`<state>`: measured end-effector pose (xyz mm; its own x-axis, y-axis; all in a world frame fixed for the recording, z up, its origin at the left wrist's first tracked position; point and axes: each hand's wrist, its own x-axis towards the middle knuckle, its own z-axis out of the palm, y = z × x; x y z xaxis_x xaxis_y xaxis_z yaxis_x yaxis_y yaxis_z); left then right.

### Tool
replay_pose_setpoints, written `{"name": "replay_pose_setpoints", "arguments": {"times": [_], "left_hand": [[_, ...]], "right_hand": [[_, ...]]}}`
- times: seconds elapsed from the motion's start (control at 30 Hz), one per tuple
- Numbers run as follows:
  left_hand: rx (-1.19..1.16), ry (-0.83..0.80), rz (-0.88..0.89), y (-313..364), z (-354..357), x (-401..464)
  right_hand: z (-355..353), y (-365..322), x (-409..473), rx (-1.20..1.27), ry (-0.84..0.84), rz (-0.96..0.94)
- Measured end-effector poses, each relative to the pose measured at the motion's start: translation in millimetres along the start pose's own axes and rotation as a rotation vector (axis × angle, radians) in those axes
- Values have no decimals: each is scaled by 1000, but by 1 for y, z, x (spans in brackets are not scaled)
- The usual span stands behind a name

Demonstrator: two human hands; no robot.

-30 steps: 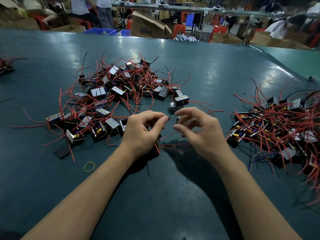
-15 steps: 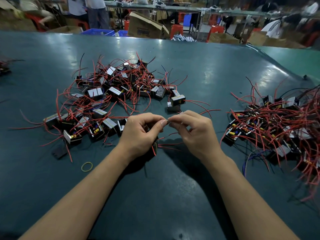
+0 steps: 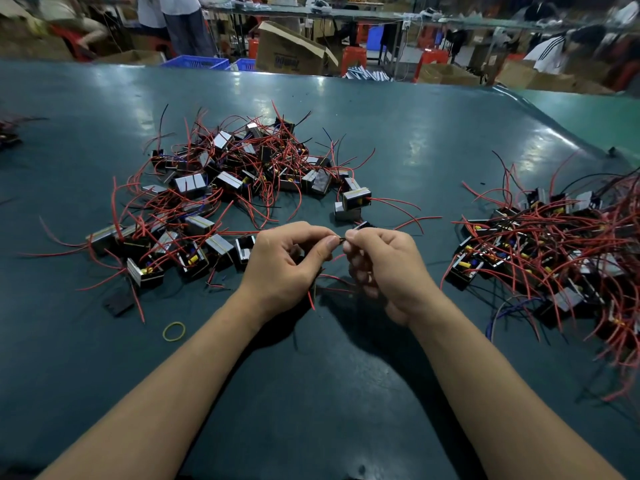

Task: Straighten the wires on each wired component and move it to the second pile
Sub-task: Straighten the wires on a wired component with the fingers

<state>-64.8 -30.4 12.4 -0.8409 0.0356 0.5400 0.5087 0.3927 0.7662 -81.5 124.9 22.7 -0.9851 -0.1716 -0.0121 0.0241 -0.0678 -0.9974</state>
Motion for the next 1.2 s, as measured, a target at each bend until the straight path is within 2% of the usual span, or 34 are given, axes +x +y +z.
{"name": "replay_pose_setpoints", "arguments": {"times": [0.03, 0.1, 0.17, 0.23, 0.3, 0.43, 0.53, 0.63, 0.77, 0.87, 0.93, 1.13, 1.2], "left_hand": [[-35, -9, -43, 1, 2, 0], [-176, 3, -202, 2, 2, 2], [-357, 63, -369, 1, -4, 6], [-440, 100, -443, -2, -13, 8], [-443, 105, -443, -3, -18, 8], [-410, 76, -440, -2, -22, 8], [-321, 116, -402, -3, -23, 8], [-207, 111, -247, 4, -29, 6], [-250, -175, -63, 8, -45, -1], [-204, -382, -51, 9, -50, -2], [-129, -438, -53, 11, -46, -2], [-34, -367, 50, 10, -27, -2], [1, -278, 87, 8, -21, -2]], "right_hand": [[0, 0, 0, 17, -4, 26], [1, 0, -1, -92, 26, -97], [-3, 0, 0, -187, 151, -282], [-15, 1, 5, -311, 329, -393], [-27, 1, 8, -454, 382, -362], [-25, 5, 8, -545, 137, -80], [-24, 4, 7, -563, 5, -68], [-26, 1, 4, -512, -53, -107], [-25, -1, 3, -337, 39, -96], [-27, -4, 3, -198, 92, -58], [-28, -6, 3, -85, 103, -32], [-25, -11, 1, 26, 44, 38], [-24, -12, 0, 45, 56, 41]]}}
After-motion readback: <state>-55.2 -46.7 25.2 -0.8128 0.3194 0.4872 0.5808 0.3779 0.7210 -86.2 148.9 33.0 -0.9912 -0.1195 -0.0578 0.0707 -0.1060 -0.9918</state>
